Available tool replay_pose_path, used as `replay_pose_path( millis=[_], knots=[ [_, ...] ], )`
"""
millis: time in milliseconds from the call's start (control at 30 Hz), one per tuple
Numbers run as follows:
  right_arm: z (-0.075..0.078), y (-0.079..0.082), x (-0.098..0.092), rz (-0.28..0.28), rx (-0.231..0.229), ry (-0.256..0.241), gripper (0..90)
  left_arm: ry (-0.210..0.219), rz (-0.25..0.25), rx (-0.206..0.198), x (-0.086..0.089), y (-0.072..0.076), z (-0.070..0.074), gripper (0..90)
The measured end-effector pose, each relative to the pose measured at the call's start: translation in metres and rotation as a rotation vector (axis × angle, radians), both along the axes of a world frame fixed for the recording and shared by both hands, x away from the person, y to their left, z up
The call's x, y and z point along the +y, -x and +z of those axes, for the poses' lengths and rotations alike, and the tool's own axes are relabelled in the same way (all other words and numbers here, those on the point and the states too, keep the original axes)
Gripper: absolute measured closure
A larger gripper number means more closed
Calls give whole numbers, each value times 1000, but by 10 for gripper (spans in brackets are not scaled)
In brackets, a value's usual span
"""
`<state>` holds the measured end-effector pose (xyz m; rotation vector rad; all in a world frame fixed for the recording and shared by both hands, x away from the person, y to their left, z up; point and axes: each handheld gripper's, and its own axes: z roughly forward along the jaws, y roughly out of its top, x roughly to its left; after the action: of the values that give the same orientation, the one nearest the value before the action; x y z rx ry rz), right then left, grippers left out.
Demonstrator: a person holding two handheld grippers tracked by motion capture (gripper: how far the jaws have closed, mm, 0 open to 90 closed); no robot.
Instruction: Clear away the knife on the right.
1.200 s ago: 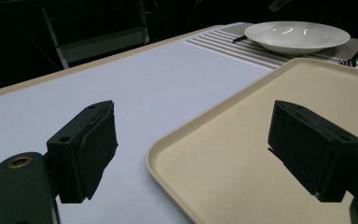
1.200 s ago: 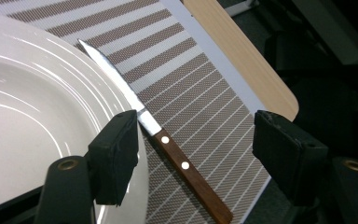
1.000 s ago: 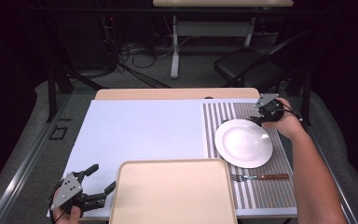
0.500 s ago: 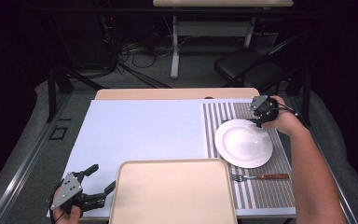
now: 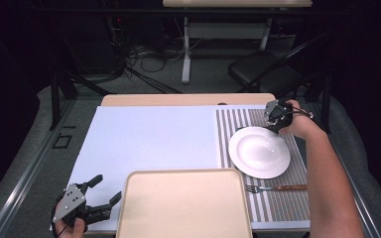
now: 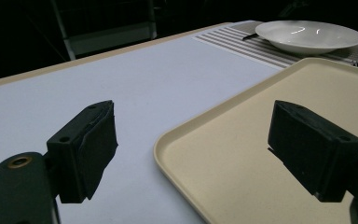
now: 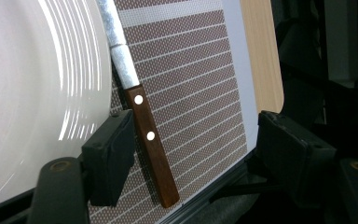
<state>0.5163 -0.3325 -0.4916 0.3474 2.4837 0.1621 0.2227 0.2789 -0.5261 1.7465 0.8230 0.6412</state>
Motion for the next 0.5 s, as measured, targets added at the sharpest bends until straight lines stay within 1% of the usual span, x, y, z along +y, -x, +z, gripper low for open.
replay_pose_path(
  millis=[67,100,133,167,233,300,333,367,400,433,500],
  knots=[
    [0,-2,1,3,4,-2,320,0,9,3,1,0,0,156],
    [0,-3,1,2,2,-6,323,2,11,3,1,0,-1,156],
    [0,-5,1,1,3,-20,335,3,13,4,1,0,-1,156],
    [0,-6,1,1,10,-23,341,3,15,5,2,0,-1,156],
    [0,-8,1,11,25,-12,363,3,18,5,2,1,-1,156],
    [-2,-9,0,11,25,-4,371,3,20,6,3,2,-1,156],
    [-3,-8,-1,-4,22,-8,374,3,21,7,3,2,-1,156],
    [-3,-8,-1,-4,22,-8,374,1,20,9,3,2,-1,156],
    [-4,-11,-2,30,36,-5,387,1,22,9,3,2,-2,156],
    [-5,-12,-2,33,43,-1,390,2,23,10,3,2,-2,156],
    [-7,-11,-2,37,43,4,394,2,23,11,3,1,-2,156]
  ],
)
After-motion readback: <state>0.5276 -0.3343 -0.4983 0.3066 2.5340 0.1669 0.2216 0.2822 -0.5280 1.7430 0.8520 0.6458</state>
